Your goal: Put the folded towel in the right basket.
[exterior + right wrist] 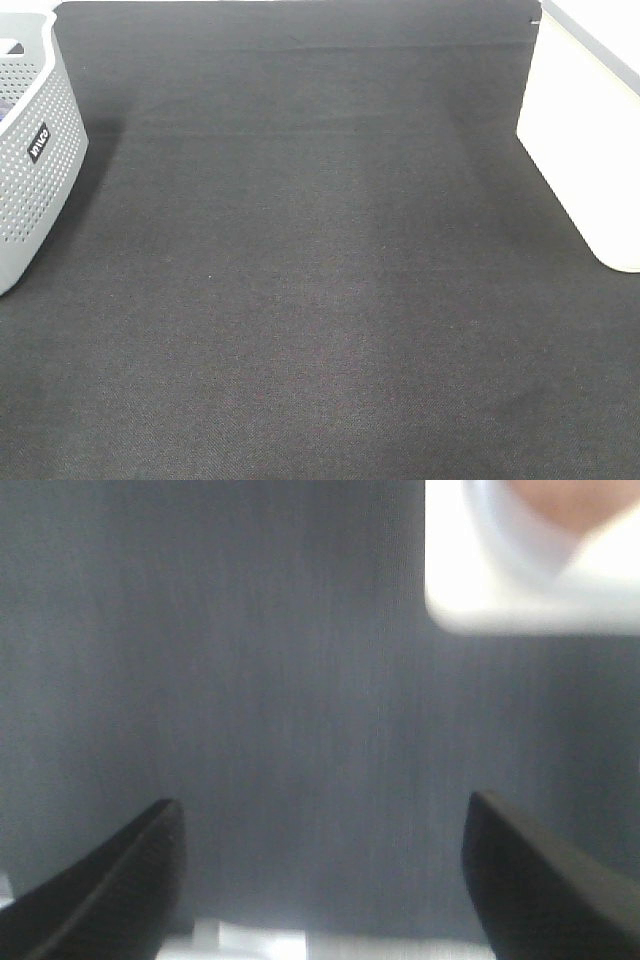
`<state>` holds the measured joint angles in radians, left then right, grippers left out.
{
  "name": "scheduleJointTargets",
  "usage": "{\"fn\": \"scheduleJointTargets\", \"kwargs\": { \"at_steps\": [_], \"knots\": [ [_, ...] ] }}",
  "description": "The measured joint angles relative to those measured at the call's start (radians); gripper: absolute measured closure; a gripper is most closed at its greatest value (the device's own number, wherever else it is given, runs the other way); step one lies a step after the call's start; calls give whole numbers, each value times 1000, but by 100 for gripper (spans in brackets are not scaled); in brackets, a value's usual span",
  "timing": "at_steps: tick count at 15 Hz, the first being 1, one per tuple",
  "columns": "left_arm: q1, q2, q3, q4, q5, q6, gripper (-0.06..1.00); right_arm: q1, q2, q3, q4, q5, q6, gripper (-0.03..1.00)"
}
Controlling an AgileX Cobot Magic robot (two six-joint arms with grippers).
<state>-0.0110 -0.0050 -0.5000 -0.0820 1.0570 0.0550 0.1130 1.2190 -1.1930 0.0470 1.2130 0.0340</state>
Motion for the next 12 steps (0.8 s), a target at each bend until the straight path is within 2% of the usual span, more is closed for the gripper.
{"fn": "scheduleJointTargets", "kwargs": {
  "at_steps": [4, 6, 8, 12],
  "knots": [
    [0, 0, 0, 0, 0, 0, 7, 0, -312, 395, 0, 0, 0, 25],
    [0, 0, 0, 0, 0, 0, 7, 0, -539, 571, 0, 4, 0, 25],
    [0, 0, 0, 0, 0, 0, 7, 0, -723, 635, 0, 5, -7, 25],
    [0, 0, 0, 0, 0, 0, 7, 0, -1082, 639, 0, -90, -72, 25]
  ]
}}
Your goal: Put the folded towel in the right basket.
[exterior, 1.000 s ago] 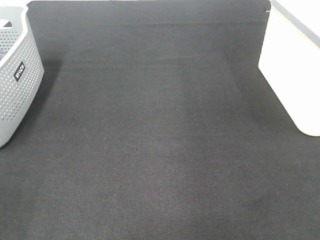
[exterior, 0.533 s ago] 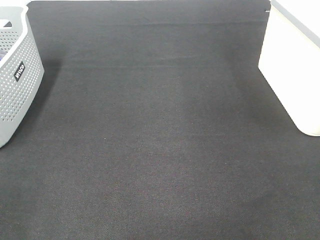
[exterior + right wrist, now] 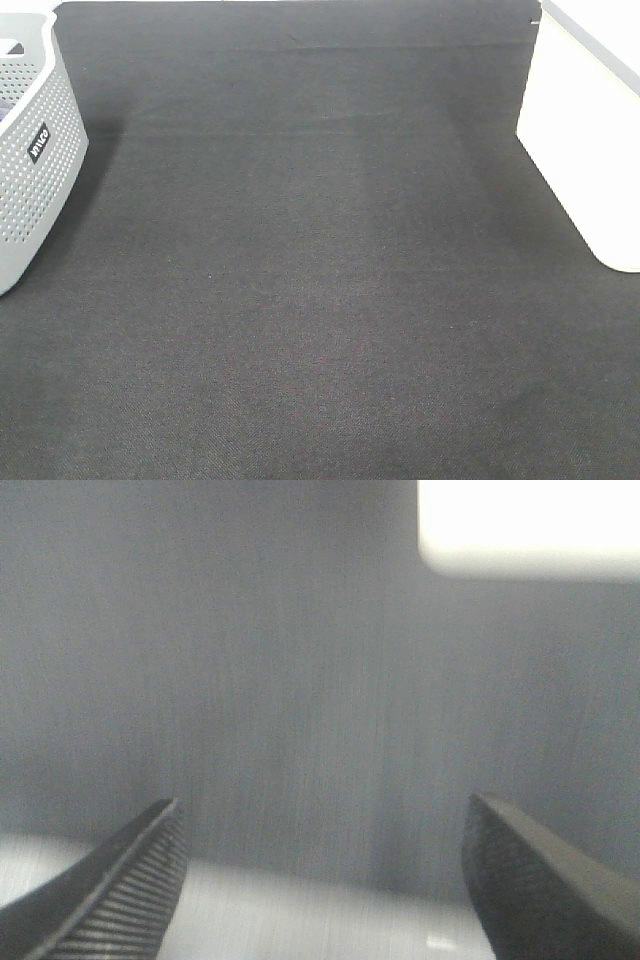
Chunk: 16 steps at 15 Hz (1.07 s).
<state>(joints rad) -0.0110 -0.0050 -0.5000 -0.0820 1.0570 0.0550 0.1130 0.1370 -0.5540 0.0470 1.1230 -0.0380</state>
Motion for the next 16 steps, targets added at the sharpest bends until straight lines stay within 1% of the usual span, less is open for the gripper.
{"fn": "scheduleJointTargets", "kwargs": {
  "at_steps": [2, 4, 6, 16],
  "knots": [
    [0, 0, 0, 0, 0, 0, 7, 0, -104, 0, 2, -18, -25, 25],
    [0, 0, 0, 0, 0, 0, 7, 0, -142, 26, 12, -52, -26, 25],
    [0, 0, 0, 0, 0, 0, 7, 0, -143, 47, 14, -53, -27, 25],
    [0, 0, 0, 0, 0, 0, 7, 0, -143, 48, 8, -54, -24, 25]
  ]
}}
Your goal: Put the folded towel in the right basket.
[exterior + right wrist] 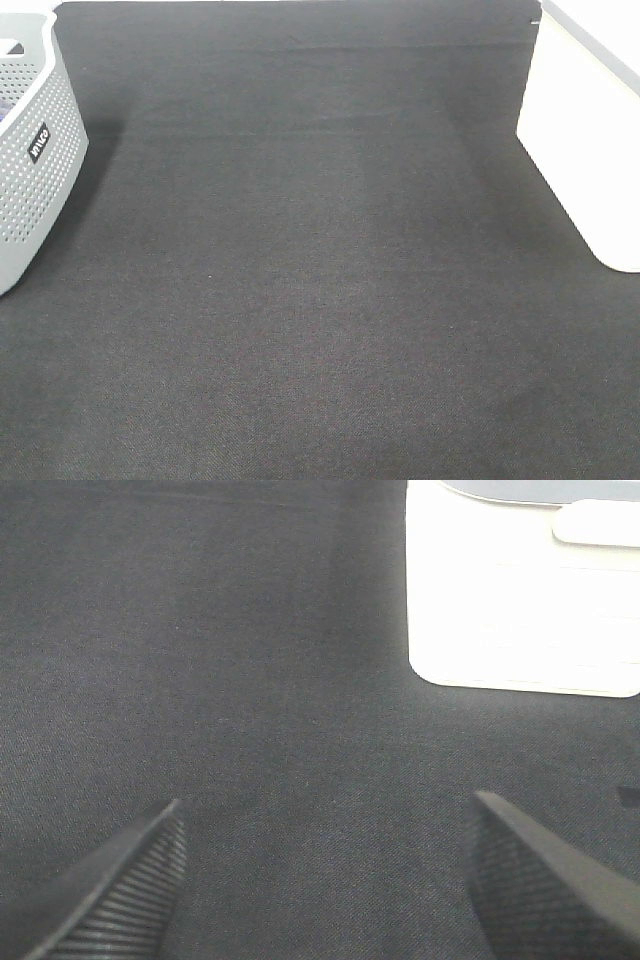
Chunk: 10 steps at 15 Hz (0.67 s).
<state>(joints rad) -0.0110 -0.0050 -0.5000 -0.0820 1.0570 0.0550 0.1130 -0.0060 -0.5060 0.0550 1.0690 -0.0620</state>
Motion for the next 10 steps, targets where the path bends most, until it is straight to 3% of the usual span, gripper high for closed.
{"fn": "scheduleJointTargets", "kwargs": {
  "at_steps": [5, 10],
  "knots": [
    [0, 0, 0, 0, 0, 0, 7, -91, 0, 0, -1, -1, 2, 25],
    [0, 0, 0, 0, 0, 0, 7, -92, 0, 0, -1, -1, 10, 25]
  ]
}}
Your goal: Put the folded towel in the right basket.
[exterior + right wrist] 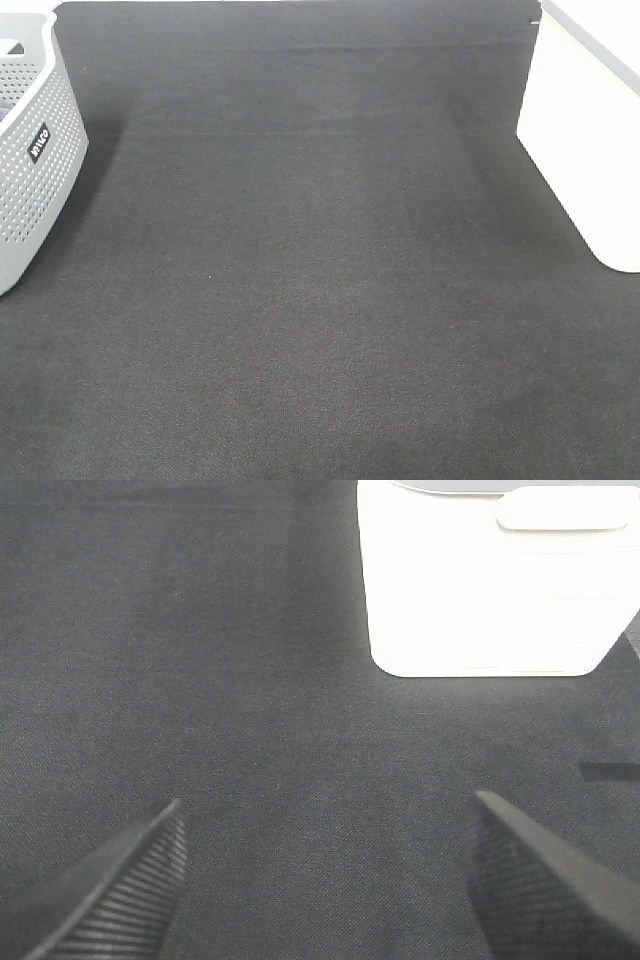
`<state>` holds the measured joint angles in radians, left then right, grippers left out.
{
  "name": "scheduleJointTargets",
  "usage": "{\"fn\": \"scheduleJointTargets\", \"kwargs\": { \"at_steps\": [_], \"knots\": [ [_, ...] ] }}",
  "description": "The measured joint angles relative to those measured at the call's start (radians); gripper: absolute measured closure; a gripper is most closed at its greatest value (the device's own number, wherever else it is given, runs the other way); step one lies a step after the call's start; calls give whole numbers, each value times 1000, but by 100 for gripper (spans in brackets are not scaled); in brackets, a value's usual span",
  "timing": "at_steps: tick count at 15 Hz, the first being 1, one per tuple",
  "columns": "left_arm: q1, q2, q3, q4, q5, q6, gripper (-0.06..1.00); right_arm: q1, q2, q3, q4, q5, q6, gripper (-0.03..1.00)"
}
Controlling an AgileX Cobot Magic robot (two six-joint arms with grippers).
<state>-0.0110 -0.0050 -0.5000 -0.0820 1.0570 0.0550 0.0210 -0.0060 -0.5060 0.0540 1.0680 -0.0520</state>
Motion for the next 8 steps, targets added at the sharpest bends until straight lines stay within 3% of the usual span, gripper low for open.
{"fn": "scheduleJointTargets", "kwargs": {
  "at_steps": [8],
  "knots": [
    [0, 0, 0, 0, 0, 0, 7, 0, 0, 3, 0, 0, 0, 25]
  ]
}}
